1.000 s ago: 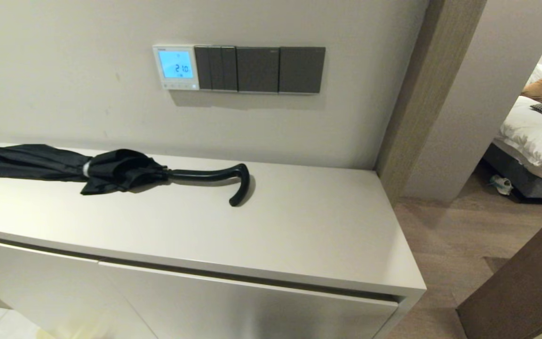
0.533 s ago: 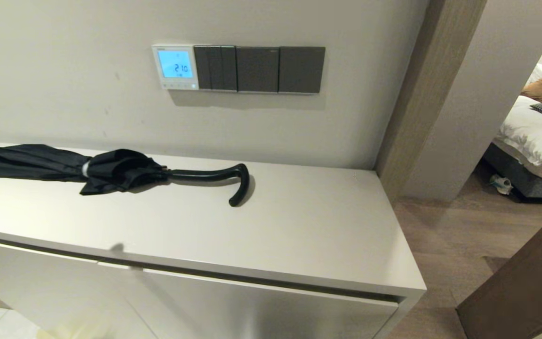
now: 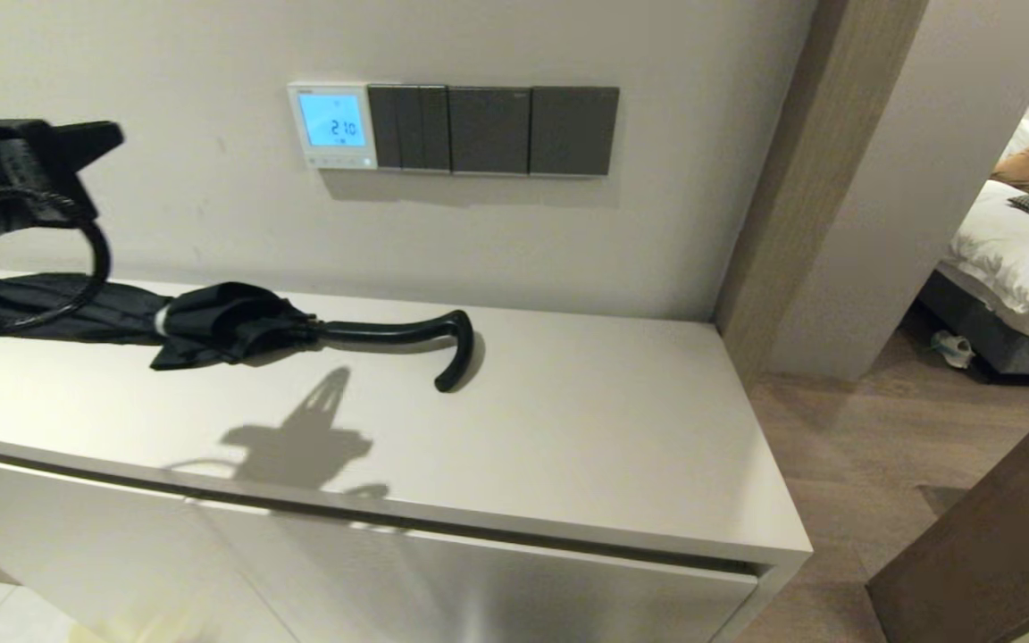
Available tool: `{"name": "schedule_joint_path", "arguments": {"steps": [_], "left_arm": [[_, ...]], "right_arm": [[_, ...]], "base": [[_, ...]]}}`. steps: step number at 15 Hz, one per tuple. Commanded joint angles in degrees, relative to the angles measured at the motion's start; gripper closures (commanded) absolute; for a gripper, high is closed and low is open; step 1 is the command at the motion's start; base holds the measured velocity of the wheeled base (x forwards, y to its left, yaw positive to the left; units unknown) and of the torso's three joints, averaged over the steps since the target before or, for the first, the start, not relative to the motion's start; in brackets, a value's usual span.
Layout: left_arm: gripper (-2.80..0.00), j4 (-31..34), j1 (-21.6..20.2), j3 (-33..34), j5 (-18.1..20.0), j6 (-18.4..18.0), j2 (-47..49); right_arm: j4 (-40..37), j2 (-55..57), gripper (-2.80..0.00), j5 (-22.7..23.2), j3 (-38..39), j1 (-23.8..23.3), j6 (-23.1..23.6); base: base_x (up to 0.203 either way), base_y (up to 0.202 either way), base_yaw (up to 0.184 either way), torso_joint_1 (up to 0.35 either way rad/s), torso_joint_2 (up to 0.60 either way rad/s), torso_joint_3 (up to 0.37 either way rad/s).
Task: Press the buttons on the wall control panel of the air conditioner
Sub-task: Turn off the central air conditioner
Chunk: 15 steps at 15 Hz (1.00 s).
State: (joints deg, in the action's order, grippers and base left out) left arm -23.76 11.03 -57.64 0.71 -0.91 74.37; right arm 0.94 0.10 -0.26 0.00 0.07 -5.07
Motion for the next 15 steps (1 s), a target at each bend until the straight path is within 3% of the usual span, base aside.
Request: {"name": "schedule_joint_path", "arguments": {"steps": [1,3,6,10,15], "left_arm": [[0.0,-0.1,4.3,-5.3,0.0,0.1,10.7],[0.0,-0.1,7.7,-9.0,-0.1,0.3,14.9],[0.0,-0.2,9.3,-13.1,-0.1,1.2,21.3],[0.0,-0.7,9.8,-19.7,-0.2,2.2,28.6],[0.0,-0.9,9.8,-21.6,-0.6,2.4,31.0]], "right_arm": [[0.0,0.0,0.0,0.0,0.1,0.0,0.0],[0.0,0.0,0.0,0.0,0.1,0.0,0.0],[0.0,0.1,0.0,0.0,0.1,0.0,0.0],[0.0,0.1,0.0,0.0,0.1,0.0,0.0],[0.0,0.1,0.0,0.0,0.1,0.0,0.0]], "base": [[0.0,0.0,0.0,0.0,0.0,0.0],[0.0,0.0,0.0,0.0,0.0,0.0],[0.0,0.0,0.0,0.0,0.0,0.0],[0.0,0.0,0.0,0.0,0.0,0.0],[0.0,0.0,0.0,0.0,0.0,0.0]]}}
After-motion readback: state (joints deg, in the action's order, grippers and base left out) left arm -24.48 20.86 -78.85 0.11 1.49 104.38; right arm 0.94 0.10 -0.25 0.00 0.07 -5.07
